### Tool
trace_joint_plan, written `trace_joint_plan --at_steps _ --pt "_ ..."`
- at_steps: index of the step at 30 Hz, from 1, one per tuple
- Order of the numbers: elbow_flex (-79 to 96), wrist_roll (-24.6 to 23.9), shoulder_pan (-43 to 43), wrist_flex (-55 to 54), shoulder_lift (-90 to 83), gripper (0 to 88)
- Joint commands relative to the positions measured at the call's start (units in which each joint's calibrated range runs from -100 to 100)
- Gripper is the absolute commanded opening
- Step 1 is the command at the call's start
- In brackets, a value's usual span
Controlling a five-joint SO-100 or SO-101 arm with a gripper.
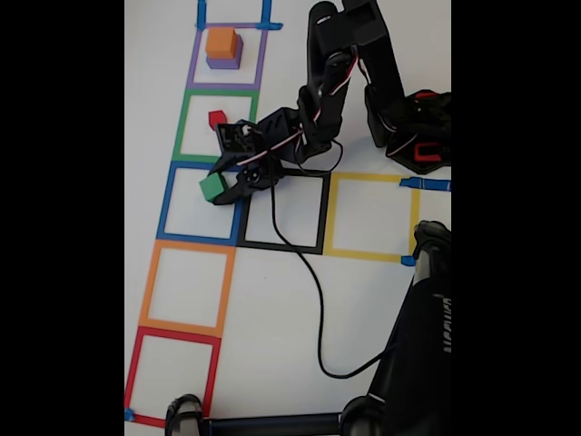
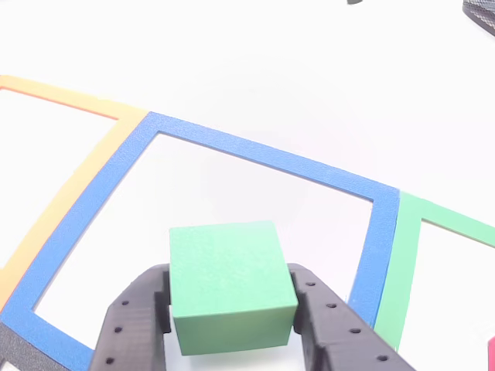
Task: Tower of hanoi
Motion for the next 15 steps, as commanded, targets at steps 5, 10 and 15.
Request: trace_joint_plan --at_steps 5,10,15 --pt "-5.20 0.36 0.27 -5.19 5.41 3.7" --pt "-7.93 0.36 0.08 -5.84 8.32 3.8" --pt "-8.56 0.36 -0.02 -6.81 9.69 7.9"
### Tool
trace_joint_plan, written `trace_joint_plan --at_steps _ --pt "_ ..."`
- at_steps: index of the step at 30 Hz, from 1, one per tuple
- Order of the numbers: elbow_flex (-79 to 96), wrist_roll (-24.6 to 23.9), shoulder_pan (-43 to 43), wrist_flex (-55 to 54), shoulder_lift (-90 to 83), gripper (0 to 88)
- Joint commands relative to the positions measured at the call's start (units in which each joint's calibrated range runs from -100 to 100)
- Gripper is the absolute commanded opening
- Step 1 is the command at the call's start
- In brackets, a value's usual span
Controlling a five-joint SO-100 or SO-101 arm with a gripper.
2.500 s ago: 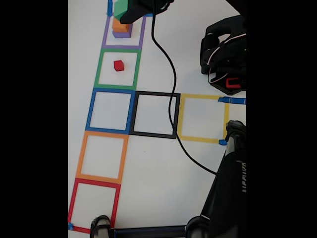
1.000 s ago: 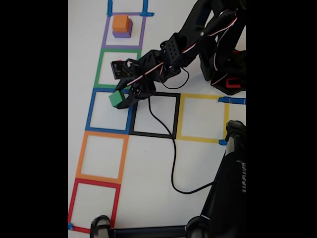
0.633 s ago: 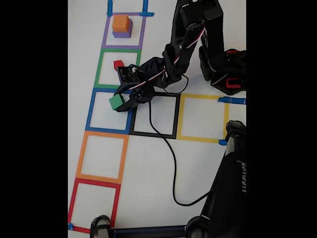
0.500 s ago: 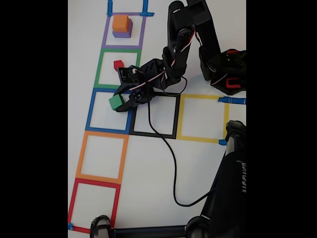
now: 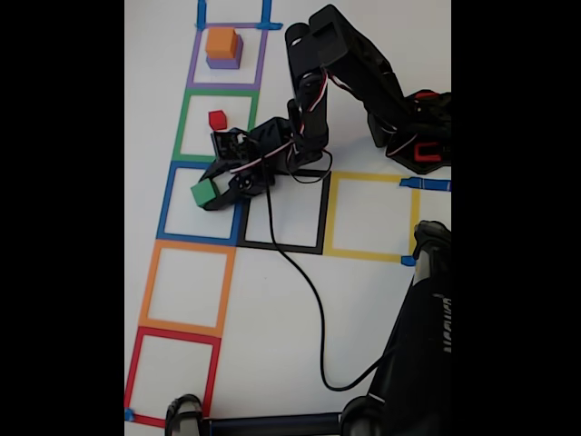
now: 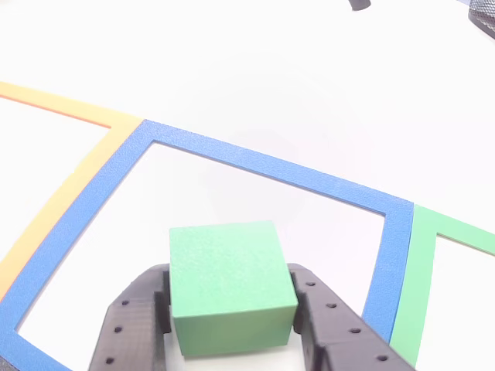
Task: Tower of hanoi
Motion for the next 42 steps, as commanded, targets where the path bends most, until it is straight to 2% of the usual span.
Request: trace_joint_plan --at_steps 1,5,10,18,21,25,29,31,37,42 --pt "-1.57 0.36 0.17 -1.65 -0.19 8.4" --pt "-1.39 0.36 0.75 -1.65 0.13 12.6" --pt "-0.93 0.36 0.65 -2.95 0.13 22.9" --pt "-0.02 0.36 -0.02 -3.27 -4.14 24.5" --pt "1.16 0.36 0.27 1.35 -10.68 24.4" --pt "0.61 0.36 1.32 14.06 -22.15 19.5" --pt "1.16 0.36 4.87 30.42 -34.34 4.9" --pt "0.79 0.36 7.27 40.62 -40.40 1.9" --pt "-5.48 0.36 12.06 77.30 -58.65 1.3" --pt "-22.02 0.36 13.69 106.61 -65.51 1.3"
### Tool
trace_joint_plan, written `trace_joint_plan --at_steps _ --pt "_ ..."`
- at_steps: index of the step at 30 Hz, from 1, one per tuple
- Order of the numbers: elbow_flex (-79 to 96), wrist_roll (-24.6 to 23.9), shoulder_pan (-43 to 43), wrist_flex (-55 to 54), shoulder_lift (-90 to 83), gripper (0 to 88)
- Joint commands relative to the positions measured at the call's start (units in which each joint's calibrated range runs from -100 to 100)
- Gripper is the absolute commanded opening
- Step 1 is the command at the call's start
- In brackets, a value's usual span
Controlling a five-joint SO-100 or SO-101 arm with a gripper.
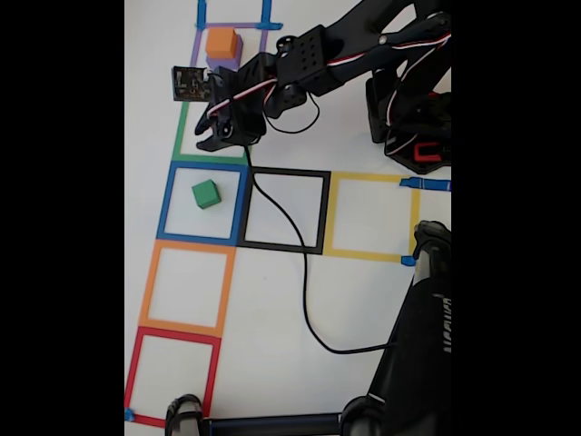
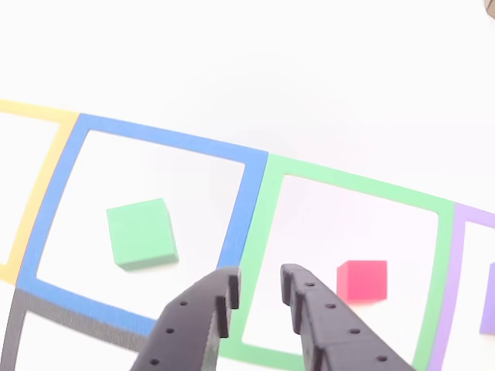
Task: Tower of hanoi
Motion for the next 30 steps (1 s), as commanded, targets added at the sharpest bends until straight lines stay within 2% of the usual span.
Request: trace_joint_plan --at_steps 1,4,8,13,17,22,26,30 --pt "-17.07 0.36 1.95 26.82 -6.22 1.3" --pt "-28.88 0.36 3.77 40.83 -6.95 1.3" --pt "-41.61 0.36 7.22 52.81 -6.22 1.3" --pt "-52.43 0.36 11.25 62.13 -4.85 1.3" --pt "-53.61 0.36 13.84 64.47 -4.77 1.3" --pt "-45.61 0.36 16.71 60.91 -8.16 1.3" --pt "-29.88 0.36 19.88 49.25 -14.30 3.9" --pt "-13.61 0.36 22.66 34.27 -19.54 17.6"
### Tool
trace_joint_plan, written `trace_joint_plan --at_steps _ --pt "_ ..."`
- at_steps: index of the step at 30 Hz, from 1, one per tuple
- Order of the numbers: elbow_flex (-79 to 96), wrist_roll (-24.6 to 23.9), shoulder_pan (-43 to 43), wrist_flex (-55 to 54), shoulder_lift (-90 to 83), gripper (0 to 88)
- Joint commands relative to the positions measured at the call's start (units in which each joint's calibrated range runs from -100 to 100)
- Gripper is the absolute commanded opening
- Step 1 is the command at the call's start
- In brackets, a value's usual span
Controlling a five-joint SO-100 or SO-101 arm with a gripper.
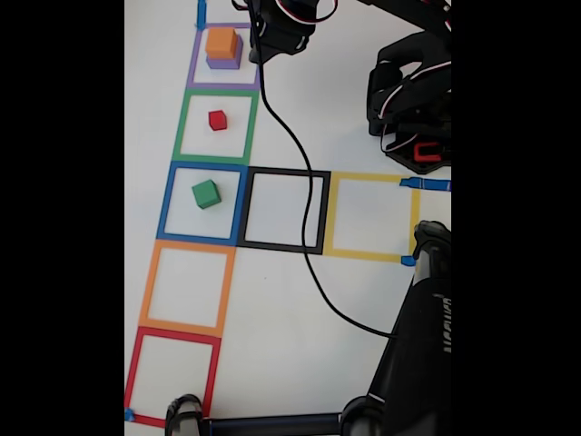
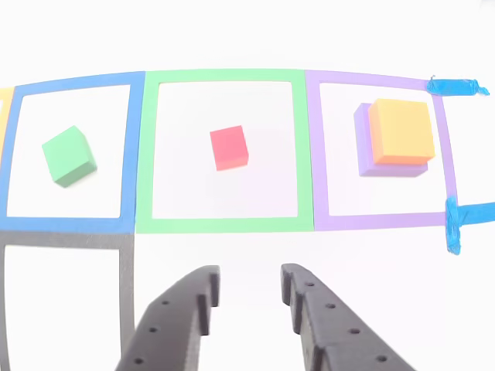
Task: Tower of hanoi
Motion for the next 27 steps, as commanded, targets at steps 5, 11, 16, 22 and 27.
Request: trace_joint_plan --at_steps 5,11,16,22,27 --pt "25.80 0.36 4.44 -28.19 -6.38 26.6" --pt "42.34 0.36 4.06 -54.43 -4.04 28.7" --pt "49.61 0.36 3.87 -77.91 7.19 29.4" --pt "51.71 0.36 3.29 -96.13 21.32 28.9" --pt "52.34 0.36 3.29 -105.36 29.71 28.6"
